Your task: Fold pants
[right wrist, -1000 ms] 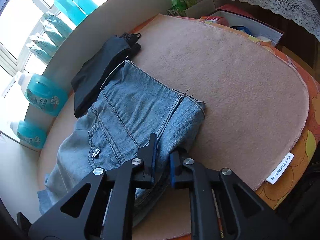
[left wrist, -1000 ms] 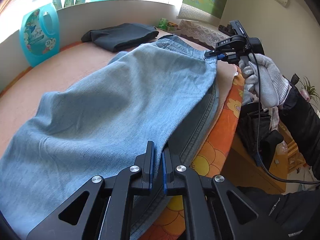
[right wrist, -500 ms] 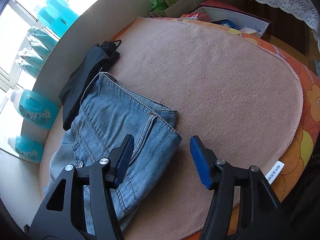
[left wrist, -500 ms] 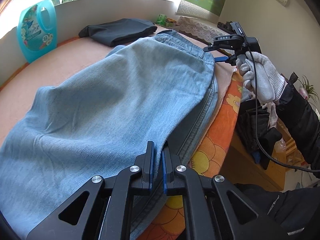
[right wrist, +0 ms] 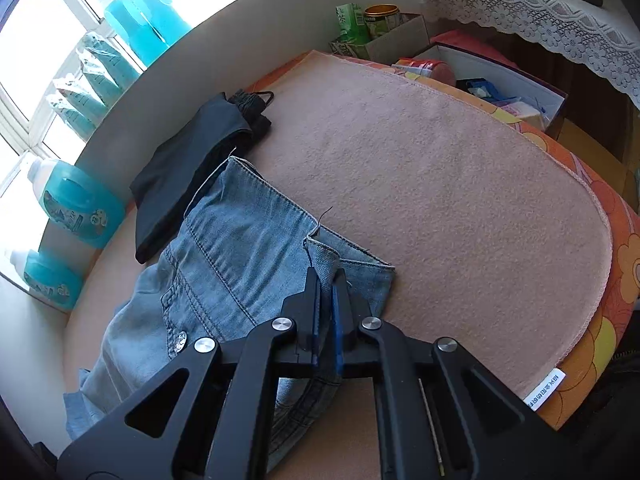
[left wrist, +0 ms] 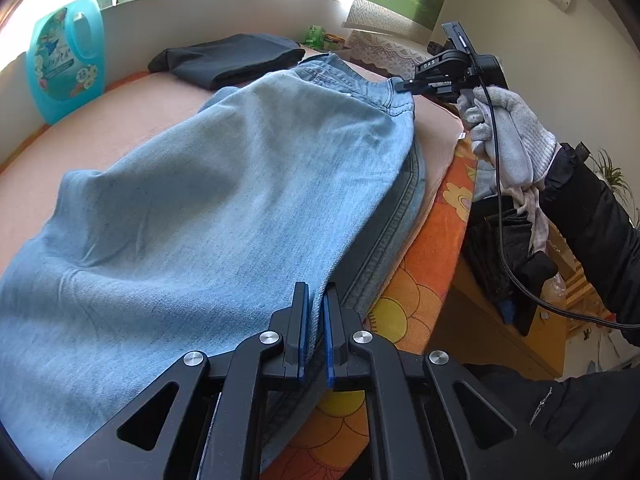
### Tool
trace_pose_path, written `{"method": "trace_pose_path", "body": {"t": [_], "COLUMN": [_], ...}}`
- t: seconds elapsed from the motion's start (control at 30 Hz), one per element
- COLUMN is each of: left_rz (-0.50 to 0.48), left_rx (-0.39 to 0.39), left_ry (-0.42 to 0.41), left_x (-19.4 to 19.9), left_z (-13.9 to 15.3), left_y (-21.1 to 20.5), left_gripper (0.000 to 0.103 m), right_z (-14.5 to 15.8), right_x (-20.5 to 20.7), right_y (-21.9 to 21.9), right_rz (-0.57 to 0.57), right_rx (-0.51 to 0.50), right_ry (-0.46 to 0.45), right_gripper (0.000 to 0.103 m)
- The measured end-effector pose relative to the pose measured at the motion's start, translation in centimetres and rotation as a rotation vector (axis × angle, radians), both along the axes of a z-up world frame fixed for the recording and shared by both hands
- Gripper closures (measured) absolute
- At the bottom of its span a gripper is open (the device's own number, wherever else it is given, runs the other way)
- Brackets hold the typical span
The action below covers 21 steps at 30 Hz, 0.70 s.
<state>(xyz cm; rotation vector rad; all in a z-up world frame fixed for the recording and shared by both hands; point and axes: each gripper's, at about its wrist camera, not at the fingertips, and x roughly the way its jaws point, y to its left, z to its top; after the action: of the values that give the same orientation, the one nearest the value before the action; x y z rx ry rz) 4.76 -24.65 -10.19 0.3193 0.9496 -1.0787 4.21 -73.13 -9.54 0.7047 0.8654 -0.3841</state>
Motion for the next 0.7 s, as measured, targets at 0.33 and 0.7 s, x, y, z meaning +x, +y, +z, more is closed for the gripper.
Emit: {"method": "trace_pose_path", "body": {"t": [0.33,0.7], "left_rz": [-0.005,0.001], "left_rx": [0.005,-0.006], "left_ry": [0.016,0.023], "left_x": [0.3,0.3], "left_z": [-0.3,-0.3], "left_y": [-0.2,-0.1], "left_gripper": [0.098,0.098], "right_z": [-1.8,-0.3], "right_x": [-1.4,0.6], "right_y": [0.3,3.1], "right_rz": [-0.028,0.035], "right_rx": [-0.012,-0.007], "right_ry": [-0.009,-0.075], "right_gripper": [0.04,0.094]}}
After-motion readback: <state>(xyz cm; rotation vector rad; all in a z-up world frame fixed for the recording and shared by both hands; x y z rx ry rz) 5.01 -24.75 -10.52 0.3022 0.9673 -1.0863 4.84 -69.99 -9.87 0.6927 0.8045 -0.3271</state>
